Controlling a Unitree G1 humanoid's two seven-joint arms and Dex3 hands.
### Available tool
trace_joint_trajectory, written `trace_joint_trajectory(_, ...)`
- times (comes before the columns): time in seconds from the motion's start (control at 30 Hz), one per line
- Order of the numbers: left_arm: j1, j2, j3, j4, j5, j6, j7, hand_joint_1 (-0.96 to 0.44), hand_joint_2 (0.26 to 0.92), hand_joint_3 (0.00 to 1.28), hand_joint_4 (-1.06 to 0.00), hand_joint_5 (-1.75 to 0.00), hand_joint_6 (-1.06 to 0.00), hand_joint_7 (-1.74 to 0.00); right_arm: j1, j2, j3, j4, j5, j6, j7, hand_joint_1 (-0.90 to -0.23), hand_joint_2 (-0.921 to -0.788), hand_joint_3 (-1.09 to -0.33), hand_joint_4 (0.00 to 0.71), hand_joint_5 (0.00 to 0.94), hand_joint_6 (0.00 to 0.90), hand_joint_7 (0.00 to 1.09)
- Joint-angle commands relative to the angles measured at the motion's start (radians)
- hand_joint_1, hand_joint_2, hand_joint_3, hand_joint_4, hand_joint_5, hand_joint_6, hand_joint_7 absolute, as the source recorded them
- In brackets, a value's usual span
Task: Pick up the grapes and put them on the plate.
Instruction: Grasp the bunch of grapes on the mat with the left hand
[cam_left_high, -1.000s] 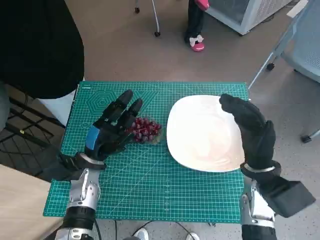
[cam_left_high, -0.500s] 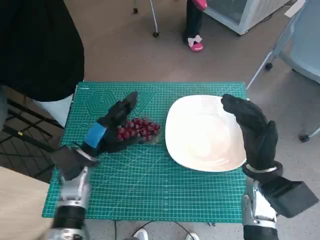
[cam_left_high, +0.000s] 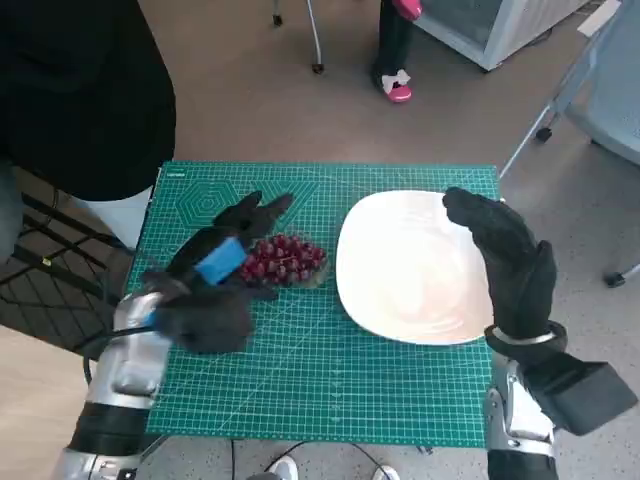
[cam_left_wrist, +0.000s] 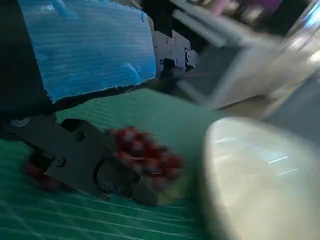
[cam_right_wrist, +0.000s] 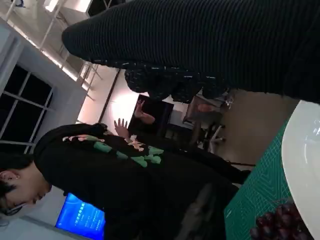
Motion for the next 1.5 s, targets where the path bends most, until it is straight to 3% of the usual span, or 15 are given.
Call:
trace_joint_trajectory(0.03, -0.071, -0.019, -0.083, 0.004, 0.079, 0.097, 0.001, -0.28, 0.703, 0.00, 0.00, 0.00, -0.20, -0.03, 0.025, -0.009, -0.005, 0.000, 0.004, 0.021, 0.008, -0.600, -0.921, -0.877, 0.399, 0.003, 0.005, 0.45)
trace_joint_trajectory(0.37, -0.164, -0.043, -0.184, 0.171, 0.100, 0.185, 0.016, -0.31, 0.713, 0.00, 0.00, 0.00, -0.20, -0.02, 0.029, -0.011, -0.007, -0.005, 0.008, 0.022, 0.008, -0.606, -0.921, -0.873, 0.401, 0.003, 0.007, 0.45)
trace_joint_trajectory(0.73, -0.262, -0.073, -0.262, 0.379, 0.079, 0.201, 0.033, -0.34, 0.720, 0.00, 0.00, 0.00, -0.19, -0.01, 0.032, -0.013, -0.009, -0.002, 0.011, 0.022, 0.009, -0.609, -0.921, -0.870, 0.401, 0.003, 0.009, 0.45)
trace_joint_trajectory(1.5, -0.360, -0.113, -0.322, 0.682, 0.039, 0.203, 0.111, -0.40, 0.738, 0.01, 0.00, 0.00, -0.20, -0.01, 0.043, -0.010, -0.011, -0.010, 0.010, 0.025, 0.003, -0.610, -0.921, -0.865, 0.403, 0.003, 0.023, 0.44)
